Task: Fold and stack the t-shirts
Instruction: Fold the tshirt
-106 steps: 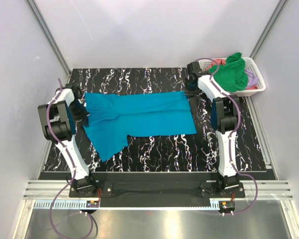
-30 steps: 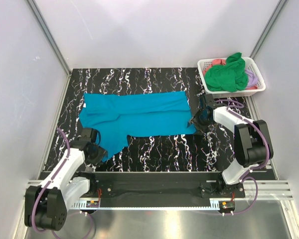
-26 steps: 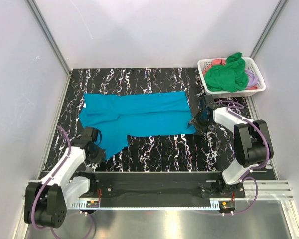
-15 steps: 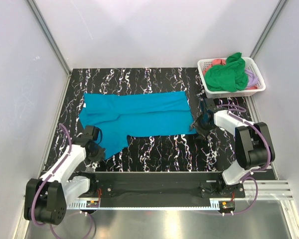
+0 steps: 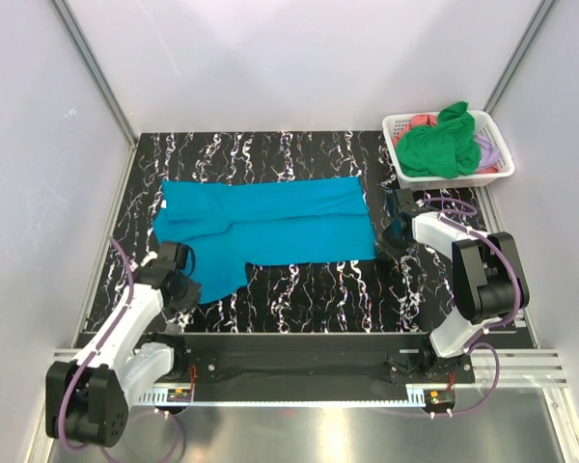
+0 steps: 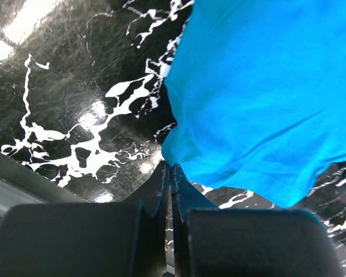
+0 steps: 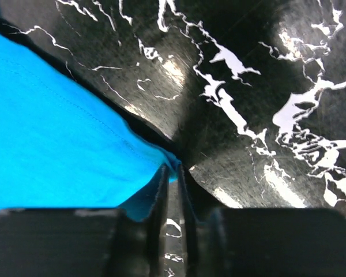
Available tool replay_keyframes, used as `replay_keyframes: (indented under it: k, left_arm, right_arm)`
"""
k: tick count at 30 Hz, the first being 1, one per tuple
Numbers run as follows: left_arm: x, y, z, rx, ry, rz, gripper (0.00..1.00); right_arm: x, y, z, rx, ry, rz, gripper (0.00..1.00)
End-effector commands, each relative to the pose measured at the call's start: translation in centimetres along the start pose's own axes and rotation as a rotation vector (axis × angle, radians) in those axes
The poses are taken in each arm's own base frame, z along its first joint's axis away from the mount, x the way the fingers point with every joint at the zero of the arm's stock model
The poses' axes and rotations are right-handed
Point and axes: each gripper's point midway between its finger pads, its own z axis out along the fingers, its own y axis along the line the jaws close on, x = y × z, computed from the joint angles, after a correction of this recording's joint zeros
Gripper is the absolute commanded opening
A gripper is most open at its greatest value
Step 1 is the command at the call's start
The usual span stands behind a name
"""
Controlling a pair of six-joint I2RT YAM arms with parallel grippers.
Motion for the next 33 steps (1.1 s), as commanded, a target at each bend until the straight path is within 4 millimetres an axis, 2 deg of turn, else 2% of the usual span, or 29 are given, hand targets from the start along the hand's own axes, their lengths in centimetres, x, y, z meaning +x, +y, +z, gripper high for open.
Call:
replay_keyframes:
  k: [1, 3, 6, 10, 15, 19, 20, 23, 24, 25, 27, 28, 30, 33]
  left_arm:
    - [-1.8, -1.2, -1.4, 0.041, -0.072, -0.006, 0.00]
    - [-2.0, -1.0, -1.8, 0.031, -0.081, -0.016, 0.00]
    - [-2.6, -1.2, -3.0, 0.041, -0.103, -0.016, 0.00]
    - [-3.7, -1.8, -5.0, 0.072, -0.140, -0.017, 0.00]
    - [-4.4, -2.3, -5.7, 0.091, -0.170, -0.035, 0.00]
    - [-6.8, -3.7, -6.9, 0.091, -0.247, -0.022, 0.00]
    - [-7.7, -4.7, -7.7, 0.112, -0.271, -0.024, 0.00]
    - [-9.4, -6.4, -7.9, 0.117, -0.313, -0.001, 0.00]
    - [-10.2, -7.2, -8.3, 0.121, -0.337, 0.005, 0.00]
    - [-10.6, -7.7, -7.8, 0.100, -0.336, 0.015, 0.00]
    - [-12.0, -8.6, -7.9, 0.078, -0.365, 0.026, 0.00]
    - [-12.4, -9.1, -7.2, 0.057, -0.360, 0.033, 0.00]
    - [-13.7, -9.9, -7.0, 0.061, -0.366, 0.022, 0.00]
    - [-15.2, -9.6, -5.4, 0.007, -0.328, 0.013, 0.00]
  right_arm:
    - [-1.1, 0.3, 0.4, -0.005, -0.048, 0.003, 0.13]
    - [-1.2, 0.4, 0.3, -0.007, -0.047, -0.005, 0.00]
    - [-1.4, 1.0, -0.5, -0.031, -0.052, -0.016, 0.00]
    - [-2.3, 2.2, -2.8, -0.086, -0.085, -0.037, 0.00]
    - [-3.2, 3.0, -4.1, -0.108, -0.116, -0.097, 0.00]
    - [-5.0, 4.6, -4.9, -0.123, -0.161, -0.140, 0.00]
    - [-5.3, 4.7, -5.0, -0.119, -0.167, -0.160, 0.00]
    - [-6.4, 6.1, -5.2, -0.128, -0.178, -0.200, 0.00]
    - [-6.6, 6.3, -5.1, -0.122, -0.181, -0.209, 0.00]
    - [-7.1, 6.7, -4.7, -0.113, -0.178, -0.210, 0.00]
    - [-7.1, 6.8, -4.0, -0.095, -0.153, -0.221, 0.00]
    - [-7.1, 7.1, -3.2, -0.082, -0.135, -0.227, 0.00]
    - [-6.9, 7.2, -1.6, -0.060, -0.101, -0.249, 0.00]
    - [-7.2, 8.0, -1.1, -0.050, -0.073, -0.268, 0.00]
